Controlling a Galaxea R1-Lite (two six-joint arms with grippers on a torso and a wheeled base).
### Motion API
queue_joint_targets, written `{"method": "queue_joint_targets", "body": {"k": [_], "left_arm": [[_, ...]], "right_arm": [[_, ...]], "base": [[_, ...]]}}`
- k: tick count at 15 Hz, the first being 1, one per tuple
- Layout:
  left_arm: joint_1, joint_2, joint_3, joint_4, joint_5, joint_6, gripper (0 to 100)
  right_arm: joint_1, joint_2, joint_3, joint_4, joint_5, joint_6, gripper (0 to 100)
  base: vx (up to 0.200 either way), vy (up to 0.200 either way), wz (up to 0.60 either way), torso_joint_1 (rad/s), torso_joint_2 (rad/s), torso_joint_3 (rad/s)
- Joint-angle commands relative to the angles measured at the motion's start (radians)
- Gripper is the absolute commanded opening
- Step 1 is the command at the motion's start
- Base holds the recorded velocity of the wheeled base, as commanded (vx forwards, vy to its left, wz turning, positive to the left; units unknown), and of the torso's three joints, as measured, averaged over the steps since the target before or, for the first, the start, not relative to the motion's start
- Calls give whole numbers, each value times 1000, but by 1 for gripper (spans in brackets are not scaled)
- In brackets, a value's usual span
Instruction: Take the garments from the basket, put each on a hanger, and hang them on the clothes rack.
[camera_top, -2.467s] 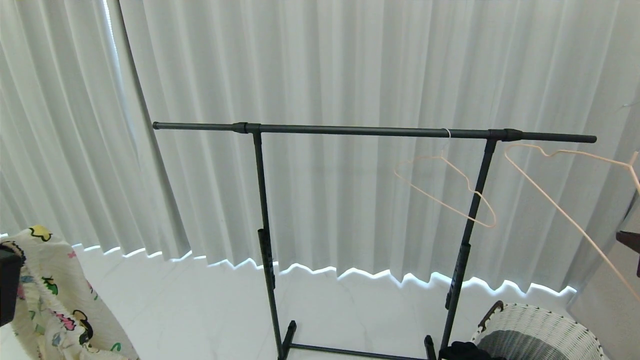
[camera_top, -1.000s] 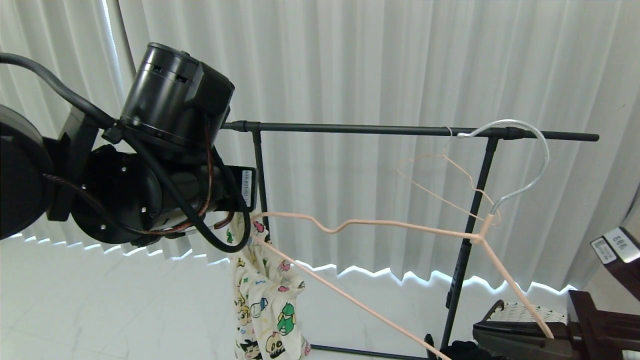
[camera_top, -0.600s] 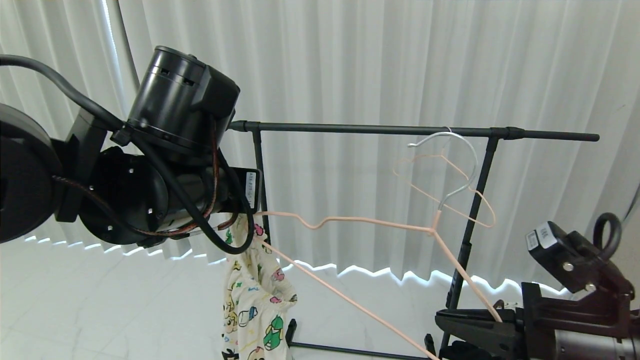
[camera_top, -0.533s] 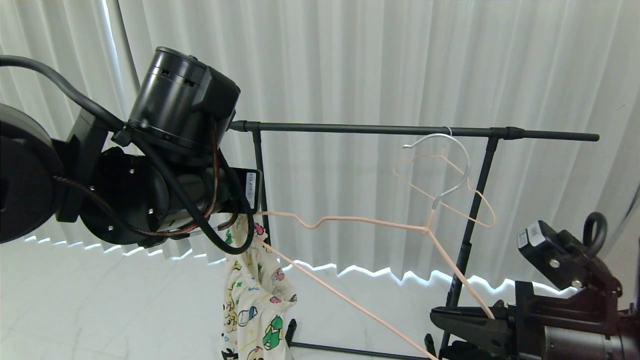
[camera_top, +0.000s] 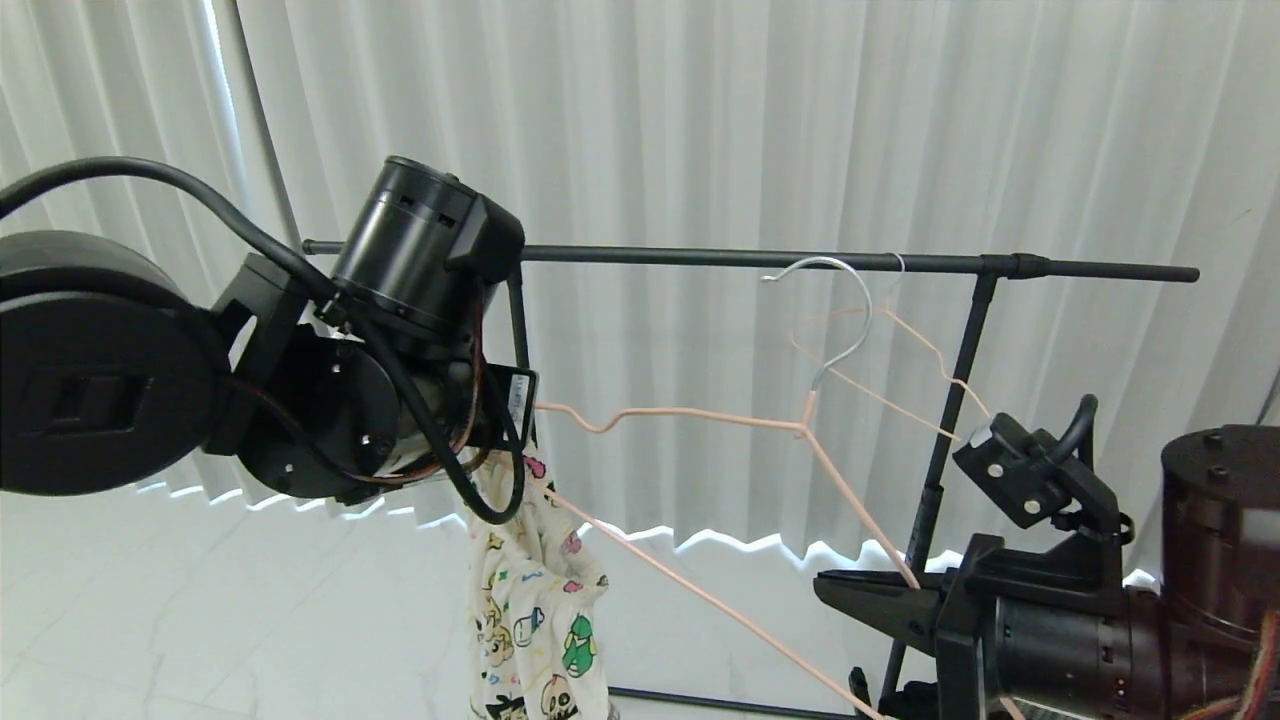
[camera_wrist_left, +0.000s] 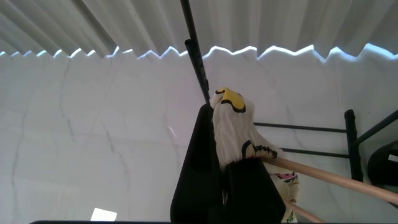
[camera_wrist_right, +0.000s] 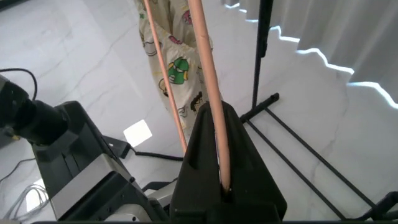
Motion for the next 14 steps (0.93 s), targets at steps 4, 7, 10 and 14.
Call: {"method": "queue_joint_targets", "body": {"k": [4,7,10,14], "left_arm": [[-8,23,2,2,0,3,0],[-2,34,0,2,4,3,0],[26,30,2,11,34,4,0],[20,30,-3,49,34,4,0]], "right_arm": [[4,109,-50,-3,-59,46,0],[2,140,-70,-3,-79,44,0],[-4,143,-67,-2,-168,46,0],[-8,143,-76,-2,-186,44,0]], "base": [[0,0,0,0,0,0],[0,0,0,0,0,0],[0,0,0,0,0,0],[0,0,0,0,0,0]]}}
